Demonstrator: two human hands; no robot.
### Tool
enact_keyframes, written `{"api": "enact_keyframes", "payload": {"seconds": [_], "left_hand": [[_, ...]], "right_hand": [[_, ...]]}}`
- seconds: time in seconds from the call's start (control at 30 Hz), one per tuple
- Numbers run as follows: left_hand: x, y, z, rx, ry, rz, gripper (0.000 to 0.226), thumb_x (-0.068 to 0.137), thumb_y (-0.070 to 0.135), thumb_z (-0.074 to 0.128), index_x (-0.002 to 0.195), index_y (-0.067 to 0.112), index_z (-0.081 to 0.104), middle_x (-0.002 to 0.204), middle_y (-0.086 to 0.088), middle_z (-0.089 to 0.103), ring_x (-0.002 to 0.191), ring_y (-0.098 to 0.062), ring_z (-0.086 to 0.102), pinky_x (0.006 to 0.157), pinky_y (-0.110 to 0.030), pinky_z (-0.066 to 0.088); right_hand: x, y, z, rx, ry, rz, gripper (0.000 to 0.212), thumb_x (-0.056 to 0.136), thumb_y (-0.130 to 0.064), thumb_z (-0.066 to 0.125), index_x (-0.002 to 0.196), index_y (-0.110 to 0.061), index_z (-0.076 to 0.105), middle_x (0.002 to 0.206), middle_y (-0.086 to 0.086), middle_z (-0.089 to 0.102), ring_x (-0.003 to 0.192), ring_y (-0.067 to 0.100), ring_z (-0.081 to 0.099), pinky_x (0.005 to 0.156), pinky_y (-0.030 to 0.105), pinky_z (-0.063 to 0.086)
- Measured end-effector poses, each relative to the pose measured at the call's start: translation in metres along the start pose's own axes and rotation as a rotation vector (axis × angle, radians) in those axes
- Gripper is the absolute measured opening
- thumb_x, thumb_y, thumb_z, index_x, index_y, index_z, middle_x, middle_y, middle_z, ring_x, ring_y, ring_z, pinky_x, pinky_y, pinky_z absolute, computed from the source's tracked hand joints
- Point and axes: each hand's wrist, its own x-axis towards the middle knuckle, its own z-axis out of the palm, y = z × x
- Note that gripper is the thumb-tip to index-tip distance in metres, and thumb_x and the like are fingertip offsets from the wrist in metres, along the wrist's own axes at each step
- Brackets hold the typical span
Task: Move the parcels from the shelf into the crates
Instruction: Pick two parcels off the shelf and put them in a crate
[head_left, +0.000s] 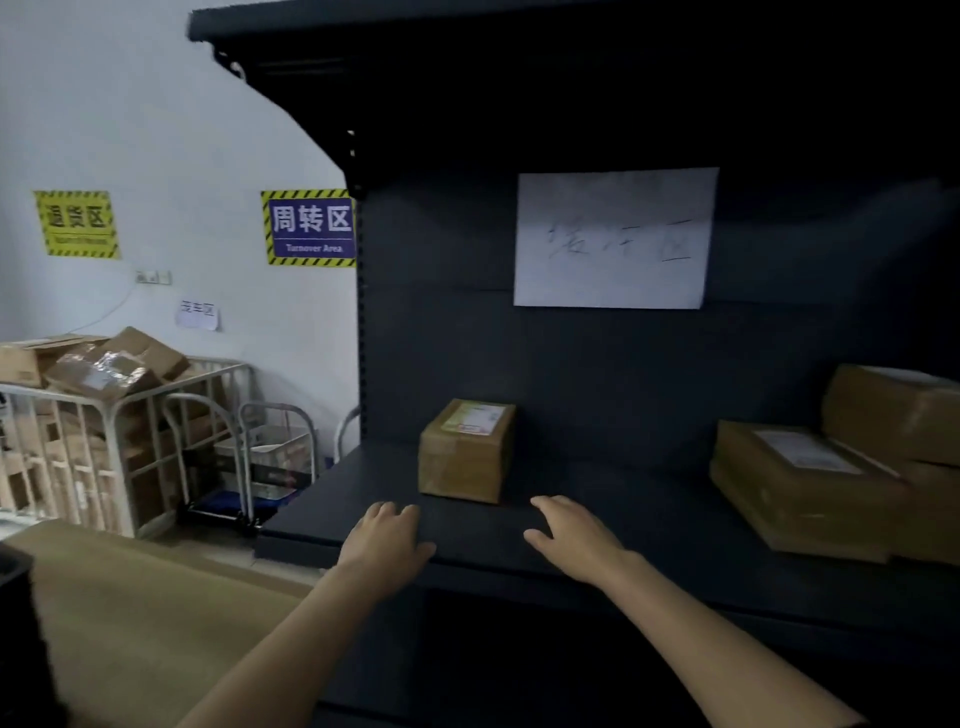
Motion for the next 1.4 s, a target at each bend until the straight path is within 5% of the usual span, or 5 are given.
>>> {"api": "enact_keyframes", "payload": {"seconds": [0.5, 0.73, 1.1, 1.23, 1.4], "left_hand": [[0.043, 0.070, 0.004, -0.008, 0.067, 0.048, 0.050, 0.092, 0.040, 0.047, 0.134, 0.014, 0.039, 0.139, -0.008, 0.040, 0.131, -0.026, 0.033, 0.101, -0.036, 0.037], [0.079, 0.031, -0.007, -0.227, 0.223, -0.072, 0.054, 0.092, 0.036, 0.050, 0.137, 0.010, 0.036, 0.141, -0.009, 0.038, 0.134, -0.028, 0.032, 0.101, -0.037, 0.036], [0.151, 0.004, -0.004, -0.509, 0.224, -0.147, 0.033, 0.095, 0.037, 0.042, 0.105, 0.008, 0.053, 0.118, -0.015, 0.059, 0.106, -0.031, 0.054, 0.086, -0.036, 0.043], [0.164, 0.004, 0.005, -0.751, 0.141, -0.257, 0.055, 0.096, 0.042, 0.040, 0.136, 0.005, 0.042, 0.130, -0.015, 0.054, 0.118, -0.030, 0.052, 0.096, -0.036, 0.042], [0.162, 0.022, 0.015, -1.047, 0.112, -0.282, 0.041, 0.093, 0.034, 0.050, 0.123, 0.006, 0.053, 0.105, -0.009, 0.061, 0.098, -0.026, 0.060, 0.091, -0.040, 0.049]], "right_hand": [[0.002, 0.078, -0.019, 0.069, 0.013, 0.052, 0.053, 0.097, -0.037, 0.042, 0.144, -0.017, 0.028, 0.145, 0.005, 0.037, 0.131, 0.019, 0.038, 0.107, 0.032, 0.035], [0.055, 0.049, -0.014, 0.205, 0.015, 0.011, 0.055, 0.097, -0.039, 0.041, 0.145, -0.015, 0.028, 0.150, 0.006, 0.031, 0.137, 0.019, 0.031, 0.110, 0.032, 0.030], [0.141, 0.015, -0.005, 0.487, 0.021, 0.125, 0.062, 0.095, -0.048, 0.038, 0.142, -0.008, 0.033, 0.144, 0.008, 0.040, 0.130, 0.021, 0.041, 0.103, 0.031, 0.036], [0.155, 0.012, 0.006, 0.611, -0.014, 0.162, 0.063, 0.092, -0.055, 0.036, 0.137, -0.011, 0.042, 0.136, 0.004, 0.049, 0.121, 0.018, 0.049, 0.100, 0.032, 0.042], [0.145, 0.021, 0.010, 0.822, -0.037, 0.177, 0.050, 0.091, -0.050, 0.045, 0.128, -0.018, 0.052, 0.126, 0.000, 0.057, 0.111, 0.014, 0.054, 0.090, 0.029, 0.046]]}}
